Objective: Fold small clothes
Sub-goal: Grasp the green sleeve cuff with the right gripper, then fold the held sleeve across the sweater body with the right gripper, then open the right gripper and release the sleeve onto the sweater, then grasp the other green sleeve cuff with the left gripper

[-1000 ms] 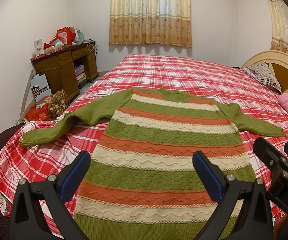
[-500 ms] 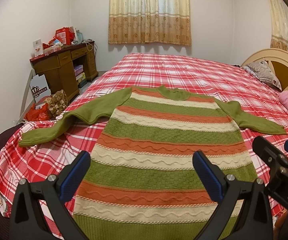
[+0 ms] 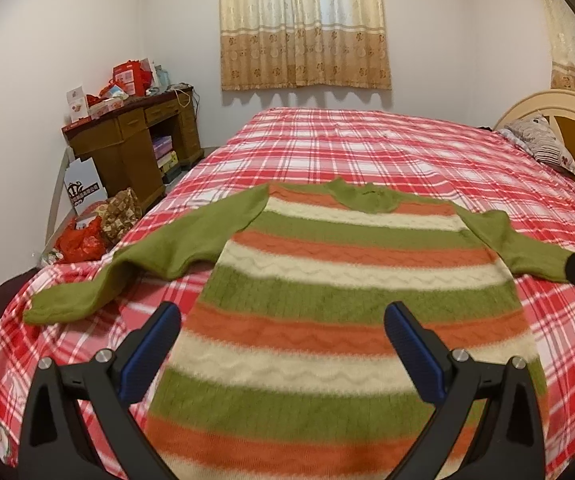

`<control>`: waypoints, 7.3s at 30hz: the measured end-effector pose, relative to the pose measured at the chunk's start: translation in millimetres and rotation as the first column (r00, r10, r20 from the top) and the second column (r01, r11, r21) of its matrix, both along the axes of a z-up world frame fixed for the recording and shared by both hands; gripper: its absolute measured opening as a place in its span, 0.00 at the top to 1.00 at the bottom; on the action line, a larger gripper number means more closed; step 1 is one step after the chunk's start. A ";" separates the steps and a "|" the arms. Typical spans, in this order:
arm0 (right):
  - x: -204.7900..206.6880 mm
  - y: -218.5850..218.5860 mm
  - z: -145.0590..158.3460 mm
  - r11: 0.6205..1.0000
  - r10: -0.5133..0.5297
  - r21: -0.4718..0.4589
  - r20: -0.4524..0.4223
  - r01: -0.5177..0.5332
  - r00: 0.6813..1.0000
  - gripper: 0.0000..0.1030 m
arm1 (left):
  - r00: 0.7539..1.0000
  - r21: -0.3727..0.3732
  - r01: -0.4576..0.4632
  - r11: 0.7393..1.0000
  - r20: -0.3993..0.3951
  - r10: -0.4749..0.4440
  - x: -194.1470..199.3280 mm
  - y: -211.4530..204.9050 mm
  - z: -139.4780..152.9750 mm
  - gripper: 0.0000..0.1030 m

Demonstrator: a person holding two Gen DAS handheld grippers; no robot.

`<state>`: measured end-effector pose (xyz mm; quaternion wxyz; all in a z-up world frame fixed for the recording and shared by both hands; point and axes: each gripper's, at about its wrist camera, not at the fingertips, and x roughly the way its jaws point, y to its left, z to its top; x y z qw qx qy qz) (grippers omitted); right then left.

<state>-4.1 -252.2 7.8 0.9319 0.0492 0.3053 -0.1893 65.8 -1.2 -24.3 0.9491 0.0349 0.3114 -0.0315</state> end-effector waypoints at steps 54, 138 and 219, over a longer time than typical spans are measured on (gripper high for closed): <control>11.5 -385.9 -46.3 0.852 -0.440 0.289 -0.056 0.437 0.896 0.86 | 0.989 -0.013 -0.051 0.999 -0.141 0.049 104.6 -12.7 -84.3 0.00; 139.9 -73.0 -117.5 0.987 0.049 0.159 -0.163 -0.022 0.985 0.79 | 0.964 -0.070 -0.261 0.963 -0.073 0.256 69.6 104.1 -89.9 0.00; 160.7 70.4 -131.3 0.850 0.475 0.259 0.002 -0.459 0.880 0.36 | 0.999 -0.107 -0.040 0.994 0.006 0.040 93.5 21.5 -33.5 0.94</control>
